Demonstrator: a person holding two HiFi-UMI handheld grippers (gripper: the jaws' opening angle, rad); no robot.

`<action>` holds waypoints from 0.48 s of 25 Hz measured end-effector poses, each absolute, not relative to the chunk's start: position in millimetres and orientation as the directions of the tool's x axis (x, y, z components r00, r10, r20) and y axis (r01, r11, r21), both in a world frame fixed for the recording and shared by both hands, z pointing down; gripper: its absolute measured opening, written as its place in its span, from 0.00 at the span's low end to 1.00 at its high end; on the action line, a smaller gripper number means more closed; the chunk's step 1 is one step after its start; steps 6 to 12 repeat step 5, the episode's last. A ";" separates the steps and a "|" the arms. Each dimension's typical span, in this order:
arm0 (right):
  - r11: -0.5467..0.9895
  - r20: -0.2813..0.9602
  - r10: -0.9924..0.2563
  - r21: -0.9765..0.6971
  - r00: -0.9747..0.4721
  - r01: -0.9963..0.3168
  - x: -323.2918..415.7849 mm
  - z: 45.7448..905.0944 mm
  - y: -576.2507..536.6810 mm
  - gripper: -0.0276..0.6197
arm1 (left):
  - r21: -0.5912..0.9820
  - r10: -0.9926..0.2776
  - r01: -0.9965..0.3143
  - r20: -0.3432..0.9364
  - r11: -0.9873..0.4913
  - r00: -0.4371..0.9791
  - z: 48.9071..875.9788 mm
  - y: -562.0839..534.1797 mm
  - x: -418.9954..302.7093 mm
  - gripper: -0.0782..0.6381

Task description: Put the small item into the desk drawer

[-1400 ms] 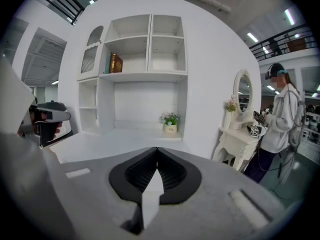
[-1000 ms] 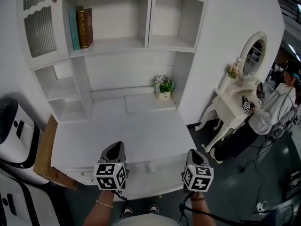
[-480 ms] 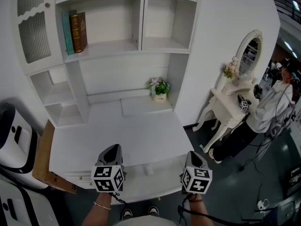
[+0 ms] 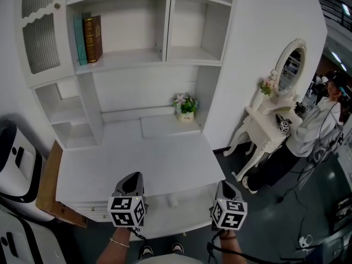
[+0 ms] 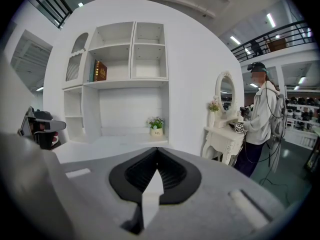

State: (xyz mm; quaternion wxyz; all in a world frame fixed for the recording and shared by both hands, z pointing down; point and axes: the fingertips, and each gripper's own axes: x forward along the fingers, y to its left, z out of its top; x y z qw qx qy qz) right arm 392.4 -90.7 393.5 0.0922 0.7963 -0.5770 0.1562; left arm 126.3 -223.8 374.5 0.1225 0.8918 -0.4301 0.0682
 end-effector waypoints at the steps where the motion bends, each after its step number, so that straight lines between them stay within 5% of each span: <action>1: -0.318 0.356 -0.890 -0.034 0.286 -0.947 391.9 393.5 -90.5 0.05 | 0.161 -0.750 -0.783 0.227 -0.601 0.622 374.5 -224.1 126.2 0.10; 12: -0.320 0.358 -0.889 -0.041 0.285 -0.947 389.2 394.4 -88.8 0.05 | 0.164 -0.747 -0.782 0.234 -0.601 0.622 376.9 -223.1 124.5 0.10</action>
